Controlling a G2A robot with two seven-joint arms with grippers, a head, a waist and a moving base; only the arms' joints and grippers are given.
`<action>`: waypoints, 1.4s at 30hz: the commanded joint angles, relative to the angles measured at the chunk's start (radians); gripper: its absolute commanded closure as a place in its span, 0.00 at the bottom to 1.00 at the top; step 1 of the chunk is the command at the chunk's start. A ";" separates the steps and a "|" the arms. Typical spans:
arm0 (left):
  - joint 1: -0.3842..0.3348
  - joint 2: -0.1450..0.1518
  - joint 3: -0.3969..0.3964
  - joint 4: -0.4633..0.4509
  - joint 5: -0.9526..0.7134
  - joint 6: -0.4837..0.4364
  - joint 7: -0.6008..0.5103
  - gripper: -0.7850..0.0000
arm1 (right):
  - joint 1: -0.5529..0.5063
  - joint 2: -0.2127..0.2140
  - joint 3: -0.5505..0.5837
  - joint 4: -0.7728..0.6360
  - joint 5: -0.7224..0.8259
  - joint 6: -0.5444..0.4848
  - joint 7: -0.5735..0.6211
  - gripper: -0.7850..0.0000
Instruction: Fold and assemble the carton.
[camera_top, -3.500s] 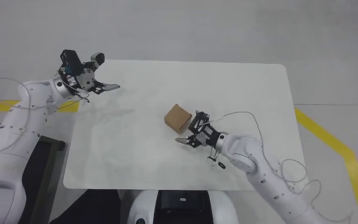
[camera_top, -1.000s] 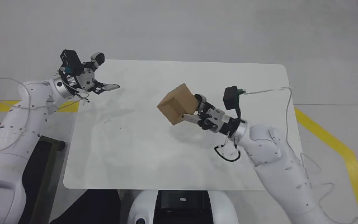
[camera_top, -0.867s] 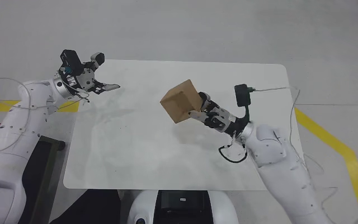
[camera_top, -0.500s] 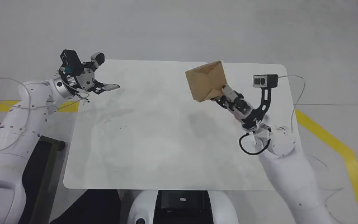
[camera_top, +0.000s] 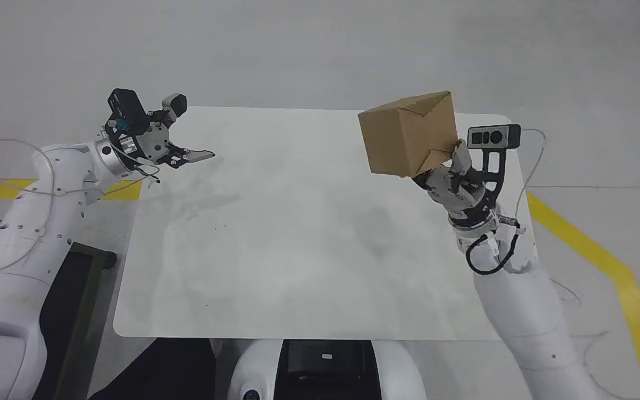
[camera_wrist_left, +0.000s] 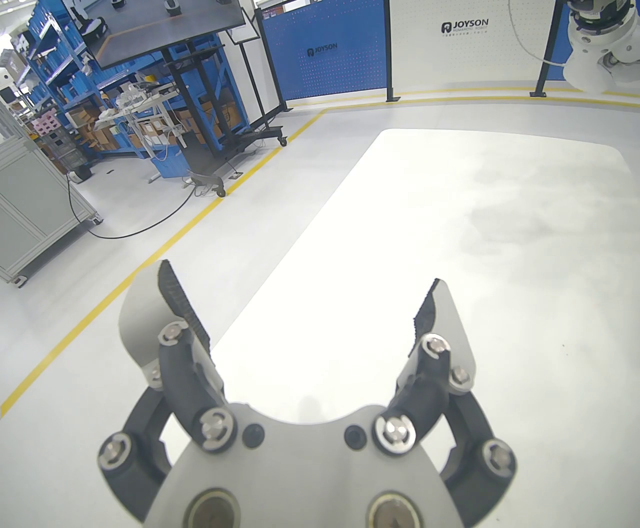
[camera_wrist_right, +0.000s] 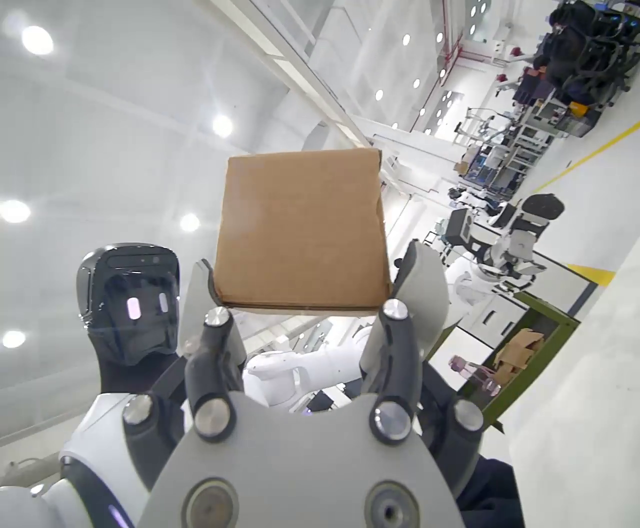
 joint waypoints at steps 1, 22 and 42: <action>0.000 0.000 0.000 0.000 0.000 0.000 0.000 0.00 | -0.010 0.001 0.009 -0.012 0.009 0.002 0.018 1.00; 0.000 0.000 0.000 0.000 0.000 0.000 0.000 0.00 | -0.052 0.024 0.023 -0.014 -0.883 0.009 -0.085 1.00; 0.000 0.000 0.000 0.000 0.000 0.000 0.000 0.00 | -0.061 0.016 -0.055 0.023 -1.797 0.373 -0.513 1.00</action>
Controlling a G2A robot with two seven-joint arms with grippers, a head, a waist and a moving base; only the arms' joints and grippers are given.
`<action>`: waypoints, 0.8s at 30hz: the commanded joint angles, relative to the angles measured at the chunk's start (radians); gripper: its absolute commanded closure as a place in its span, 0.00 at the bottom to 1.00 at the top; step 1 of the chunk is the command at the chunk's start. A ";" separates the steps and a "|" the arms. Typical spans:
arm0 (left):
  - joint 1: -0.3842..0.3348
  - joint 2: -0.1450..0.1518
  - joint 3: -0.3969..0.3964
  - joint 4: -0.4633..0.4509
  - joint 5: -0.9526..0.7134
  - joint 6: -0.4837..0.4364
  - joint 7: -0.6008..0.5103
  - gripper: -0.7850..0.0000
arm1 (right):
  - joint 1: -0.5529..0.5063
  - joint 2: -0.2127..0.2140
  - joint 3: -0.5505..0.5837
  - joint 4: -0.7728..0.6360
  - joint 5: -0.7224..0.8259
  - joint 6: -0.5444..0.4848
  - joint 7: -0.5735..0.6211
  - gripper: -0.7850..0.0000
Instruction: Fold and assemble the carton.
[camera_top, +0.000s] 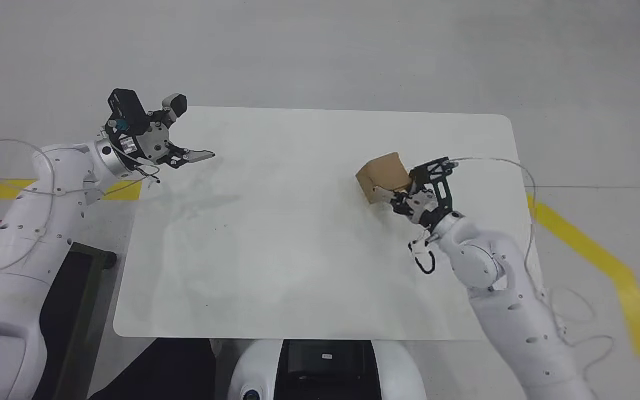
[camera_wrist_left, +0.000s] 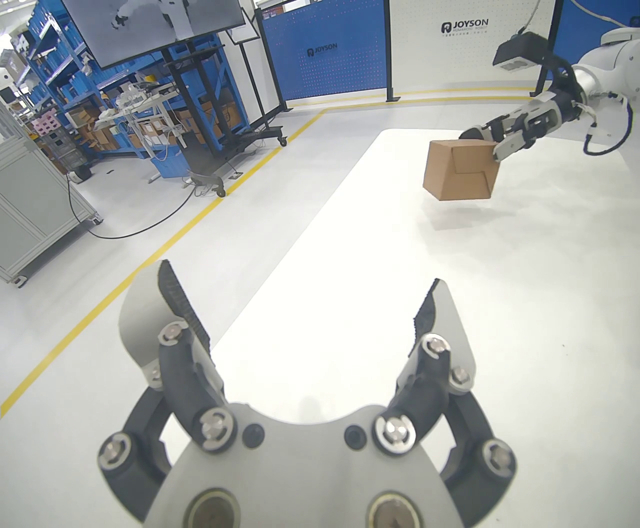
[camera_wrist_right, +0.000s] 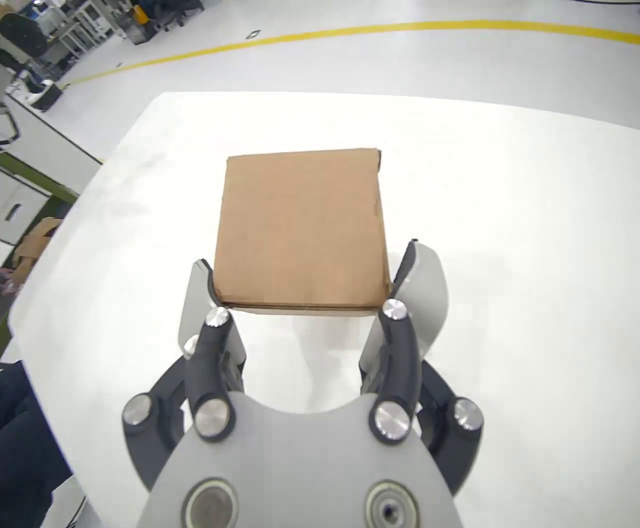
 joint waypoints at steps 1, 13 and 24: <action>0.000 0.000 0.000 0.000 0.000 0.000 0.000 0.00 | 0.009 -0.003 -0.015 0.019 -0.039 0.020 -0.019 1.00; 0.000 0.000 0.000 0.000 0.000 0.000 0.000 0.00 | 0.037 -0.018 -0.088 0.060 -0.111 -0.004 -0.051 1.00; 0.000 0.000 0.000 0.000 0.000 0.000 0.000 0.00 | 0.042 -0.026 -0.127 0.055 -0.177 -0.003 -0.025 0.87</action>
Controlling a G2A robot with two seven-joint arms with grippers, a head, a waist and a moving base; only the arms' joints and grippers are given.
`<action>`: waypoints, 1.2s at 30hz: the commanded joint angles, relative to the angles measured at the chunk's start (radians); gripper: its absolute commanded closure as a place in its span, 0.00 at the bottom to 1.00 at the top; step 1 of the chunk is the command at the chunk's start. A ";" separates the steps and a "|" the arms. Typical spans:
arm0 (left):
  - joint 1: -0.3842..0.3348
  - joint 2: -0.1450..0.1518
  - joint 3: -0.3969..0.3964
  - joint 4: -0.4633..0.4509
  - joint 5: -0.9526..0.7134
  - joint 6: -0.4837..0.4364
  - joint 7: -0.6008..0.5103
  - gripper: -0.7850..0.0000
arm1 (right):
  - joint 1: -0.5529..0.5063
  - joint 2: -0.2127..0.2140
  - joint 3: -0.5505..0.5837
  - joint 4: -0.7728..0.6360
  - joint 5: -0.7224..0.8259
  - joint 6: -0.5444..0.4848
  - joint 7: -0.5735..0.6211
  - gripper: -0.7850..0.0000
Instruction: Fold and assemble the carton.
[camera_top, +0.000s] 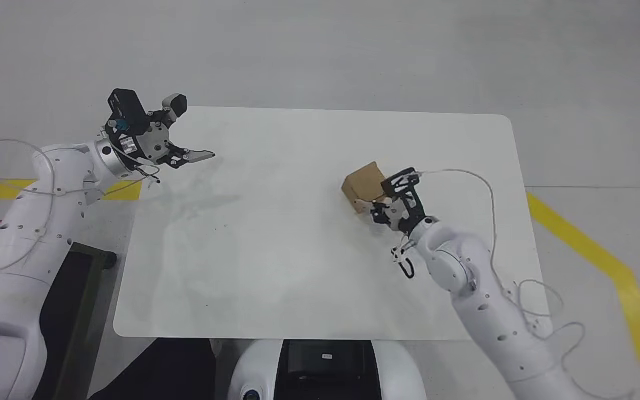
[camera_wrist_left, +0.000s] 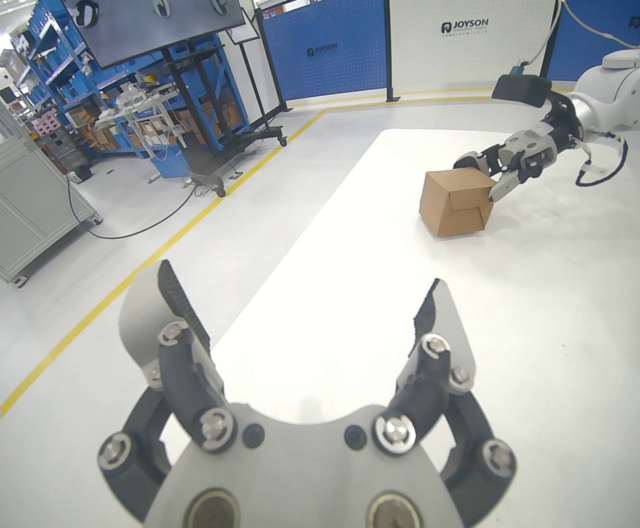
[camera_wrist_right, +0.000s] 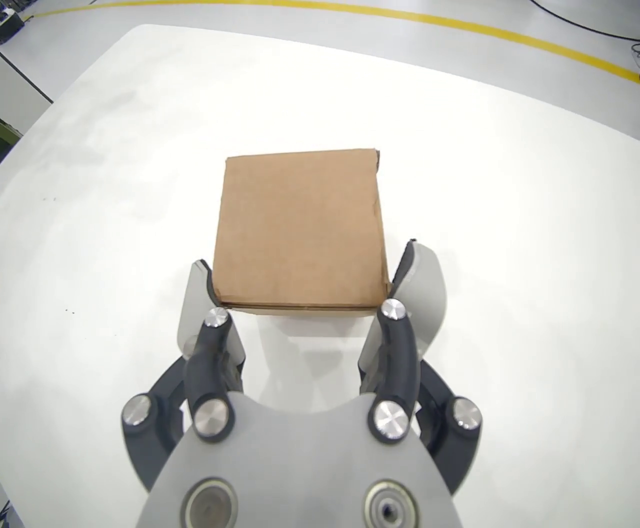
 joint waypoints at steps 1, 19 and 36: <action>0.000 0.000 0.000 0.000 0.000 0.000 0.000 0.00 | -0.001 -0.002 -0.006 -0.002 -0.004 0.002 0.002 0.79; 0.000 0.000 0.000 0.000 0.000 0.000 0.000 0.00 | -0.040 -0.003 0.040 -0.085 0.044 -0.049 -0.037 0.00; 0.000 0.000 0.000 0.000 0.000 0.000 0.000 0.00 | -0.084 0.025 0.277 -0.059 -0.001 -0.085 -0.292 0.00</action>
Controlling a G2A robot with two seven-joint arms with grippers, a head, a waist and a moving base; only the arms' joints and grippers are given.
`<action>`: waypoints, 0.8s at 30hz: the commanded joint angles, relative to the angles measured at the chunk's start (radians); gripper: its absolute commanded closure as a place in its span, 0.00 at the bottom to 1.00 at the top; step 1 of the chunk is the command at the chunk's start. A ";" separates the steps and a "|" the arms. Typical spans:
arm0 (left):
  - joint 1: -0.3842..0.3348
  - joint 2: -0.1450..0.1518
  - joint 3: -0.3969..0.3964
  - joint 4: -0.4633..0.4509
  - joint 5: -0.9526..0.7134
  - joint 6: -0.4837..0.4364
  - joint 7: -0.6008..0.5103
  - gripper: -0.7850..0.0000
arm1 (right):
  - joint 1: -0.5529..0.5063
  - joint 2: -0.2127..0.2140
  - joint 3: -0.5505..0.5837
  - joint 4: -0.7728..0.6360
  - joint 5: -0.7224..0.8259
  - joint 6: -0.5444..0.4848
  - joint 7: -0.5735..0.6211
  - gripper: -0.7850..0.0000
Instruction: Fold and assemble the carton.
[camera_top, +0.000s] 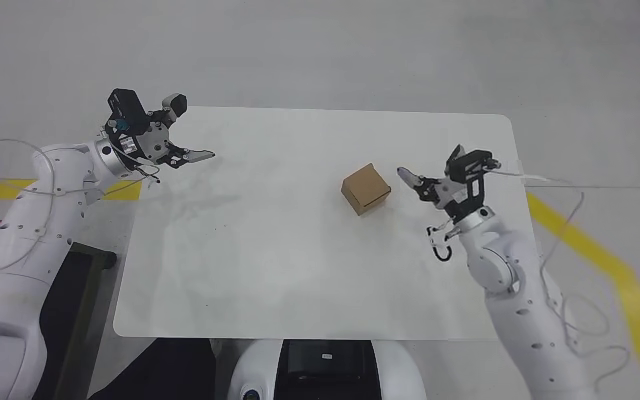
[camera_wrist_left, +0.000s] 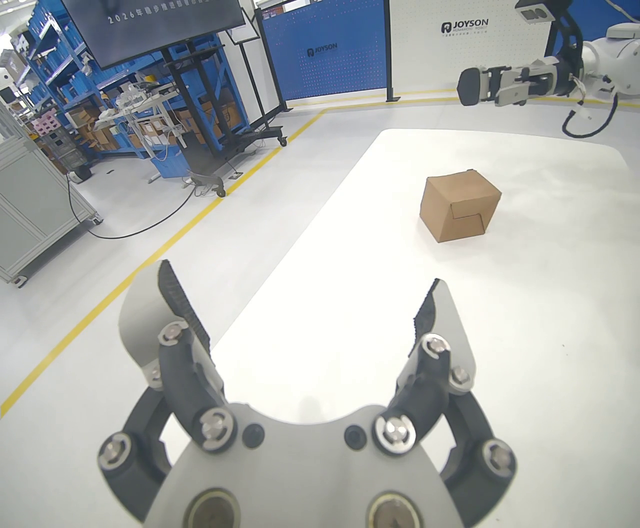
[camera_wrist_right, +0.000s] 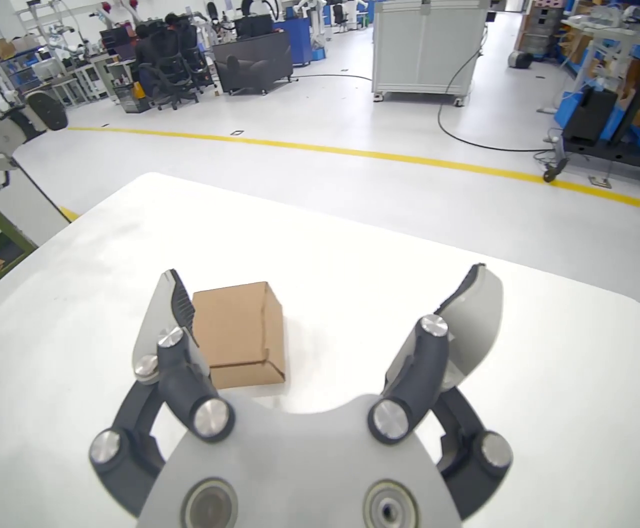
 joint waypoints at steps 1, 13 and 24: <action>0.000 0.000 0.000 0.000 0.000 0.000 0.000 0.00 | 0.005 0.002 0.021 0.021 -0.003 0.009 -0.006 0.00; 0.000 0.000 0.000 0.000 0.000 0.000 0.000 0.00 | 0.045 0.016 0.149 0.064 -0.075 0.093 -0.010 0.00; 0.000 0.000 0.000 0.000 0.000 0.000 0.000 0.00 | 0.054 0.018 0.155 0.072 -0.087 0.096 -0.004 0.00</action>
